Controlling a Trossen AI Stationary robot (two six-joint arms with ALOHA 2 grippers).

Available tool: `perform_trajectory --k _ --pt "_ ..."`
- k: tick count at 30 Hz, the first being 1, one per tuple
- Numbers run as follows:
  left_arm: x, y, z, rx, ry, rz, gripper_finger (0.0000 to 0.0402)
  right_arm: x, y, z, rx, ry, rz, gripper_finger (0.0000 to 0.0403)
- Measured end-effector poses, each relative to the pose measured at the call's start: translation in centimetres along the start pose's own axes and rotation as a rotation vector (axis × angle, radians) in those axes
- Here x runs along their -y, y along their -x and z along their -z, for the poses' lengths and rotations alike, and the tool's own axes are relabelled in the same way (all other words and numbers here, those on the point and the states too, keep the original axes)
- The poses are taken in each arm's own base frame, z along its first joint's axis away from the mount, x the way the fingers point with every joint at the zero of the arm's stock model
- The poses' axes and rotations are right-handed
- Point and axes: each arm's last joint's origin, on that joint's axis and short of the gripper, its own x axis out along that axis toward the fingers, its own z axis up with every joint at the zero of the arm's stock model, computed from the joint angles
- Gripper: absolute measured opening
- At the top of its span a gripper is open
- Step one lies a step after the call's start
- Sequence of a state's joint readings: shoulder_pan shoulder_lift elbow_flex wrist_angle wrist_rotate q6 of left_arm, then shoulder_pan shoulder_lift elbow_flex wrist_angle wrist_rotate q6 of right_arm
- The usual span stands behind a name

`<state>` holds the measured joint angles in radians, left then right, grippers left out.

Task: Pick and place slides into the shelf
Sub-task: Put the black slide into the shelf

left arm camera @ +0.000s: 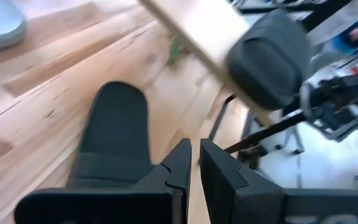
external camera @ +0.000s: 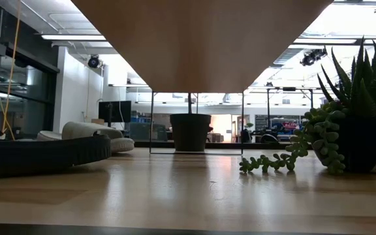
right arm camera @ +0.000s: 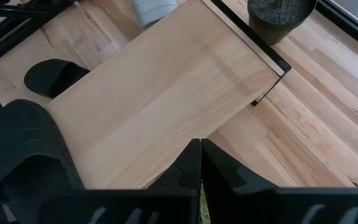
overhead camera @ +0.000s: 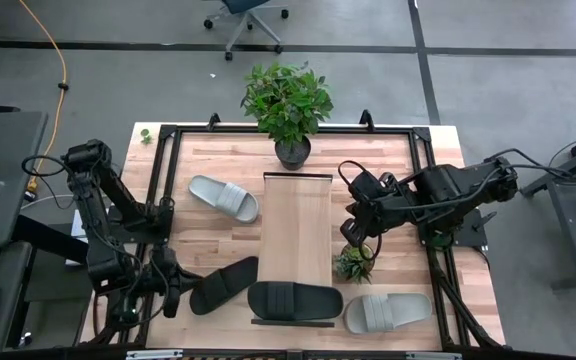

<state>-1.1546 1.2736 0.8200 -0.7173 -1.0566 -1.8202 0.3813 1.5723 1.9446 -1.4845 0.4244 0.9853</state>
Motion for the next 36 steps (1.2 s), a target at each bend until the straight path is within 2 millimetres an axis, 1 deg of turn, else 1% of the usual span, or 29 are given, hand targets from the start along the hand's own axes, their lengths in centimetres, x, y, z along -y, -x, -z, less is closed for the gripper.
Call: perform_trajectory --k 4,8,10,13,15,17,23,25,27,30,32,36 --pt "0.0 0.5 0.2 0.036 -0.02 0.033 0.0024 0.0 0.0 0.0 -0.009 0.011 -0.006 0.0" --pt "-0.2 0.9 0.4 0.021 -0.047 0.035 0.0024 0.0 0.0 0.0 -0.01 0.018 -0.006 0.0" --pt "-0.4 1.0 0.6 -0.047 -0.06 0.014 0.0024 0.0 0.0 0.0 -0.01 0.017 -0.006 0.0" --pt "-0.7 0.9 1.2 -0.208 -0.048 -0.056 0.0024 0.0 0.0 0.0 -0.011 0.017 -0.007 0.0" --pt "-0.9 0.8 1.6 -0.284 -0.049 -0.098 0.0024 0.0 0.0 0.0 -0.011 0.016 -0.007 0.0" --pt "-1.0 0.8 1.9 -0.323 -0.057 -0.119 0.0024 0.0 0.0 0.0 -0.011 0.015 -0.007 0.0" --pt "-1.1 0.6 2.1 -0.342 -0.12 -0.134 0.0024 0.0 0.0 0.0 -0.01 -0.002 -0.007 0.0" --pt "-1.2 0.3 2.2 -0.368 -0.17 -0.147 0.0024 0.0 0.0 0.0 -0.01 -0.003 -0.007 0.0" --pt "-1.3 -0.1 2.4 -0.437 -0.244 -0.172 0.0024 0.0 0.0 0.0 -0.009 -0.003 -0.008 0.0" --pt "-1.3 -1.0 2.6 -0.539 -0.401 -0.18 0.0024 -0.1 0.0 0.0 -0.007 -0.005 -0.012 0.0" --pt "-1.1 -1.7 2.7 -0.582 -0.526 -0.151 0.0024 -0.1 0.0 0.0 -0.007 -0.005 -0.012 0.0" --pt "-0.5 -3.2 2.8 -0.646 -0.8 -0.021 0.0024 -0.1 0.0 0.0 -0.007 -0.011 -0.012 0.0"
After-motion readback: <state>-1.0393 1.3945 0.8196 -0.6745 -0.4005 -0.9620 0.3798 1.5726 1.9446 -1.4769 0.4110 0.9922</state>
